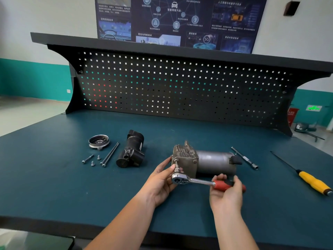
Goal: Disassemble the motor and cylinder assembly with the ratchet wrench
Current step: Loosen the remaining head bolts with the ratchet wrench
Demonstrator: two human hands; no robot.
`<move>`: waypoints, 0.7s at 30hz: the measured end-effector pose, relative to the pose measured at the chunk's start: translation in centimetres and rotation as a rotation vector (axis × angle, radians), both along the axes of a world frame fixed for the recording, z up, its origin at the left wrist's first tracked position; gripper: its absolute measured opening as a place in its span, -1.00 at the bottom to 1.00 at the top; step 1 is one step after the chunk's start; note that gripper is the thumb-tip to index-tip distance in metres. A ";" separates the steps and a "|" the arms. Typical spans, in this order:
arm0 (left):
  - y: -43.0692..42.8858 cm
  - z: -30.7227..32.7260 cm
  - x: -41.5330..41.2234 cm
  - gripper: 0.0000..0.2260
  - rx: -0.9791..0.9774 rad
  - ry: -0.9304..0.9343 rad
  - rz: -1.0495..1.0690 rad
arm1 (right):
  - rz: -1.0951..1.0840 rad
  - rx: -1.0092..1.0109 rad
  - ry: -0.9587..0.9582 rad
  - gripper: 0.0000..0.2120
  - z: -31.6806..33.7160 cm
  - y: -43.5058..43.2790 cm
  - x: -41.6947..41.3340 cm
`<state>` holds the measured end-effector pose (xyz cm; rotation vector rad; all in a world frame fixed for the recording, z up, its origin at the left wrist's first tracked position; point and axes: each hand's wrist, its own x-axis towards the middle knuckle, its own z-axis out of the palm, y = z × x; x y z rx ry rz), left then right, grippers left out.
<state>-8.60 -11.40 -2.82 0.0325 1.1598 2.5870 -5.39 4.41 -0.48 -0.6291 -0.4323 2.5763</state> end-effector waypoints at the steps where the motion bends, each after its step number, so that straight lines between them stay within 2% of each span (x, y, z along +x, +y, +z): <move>1: 0.0 0.0 0.0 -0.74 0.001 0.000 -0.001 | -0.006 0.022 0.031 -0.86 0.3 0.0 0.1; 6: -0.1 0.0 0.0 -0.75 -0.003 -0.005 0.002 | -0.117 0.295 0.189 -0.89 3.8 -0.7 0.1; 10: 0.1 0.1 0.0 -0.75 -0.016 -0.011 0.012 | -0.085 0.547 0.350 -0.90 7.2 -2.6 -0.3; 17: 0.0 -0.1 -0.1 -0.75 -0.046 0.026 0.008 | 0.026 1.396 0.491 -0.79 10.4 -8.1 -1.2; 21: 0.3 -0.2 -0.3 -0.81 -0.116 0.050 0.027 | 0.165 1.921 0.552 -0.83 10.2 -11.7 -1.6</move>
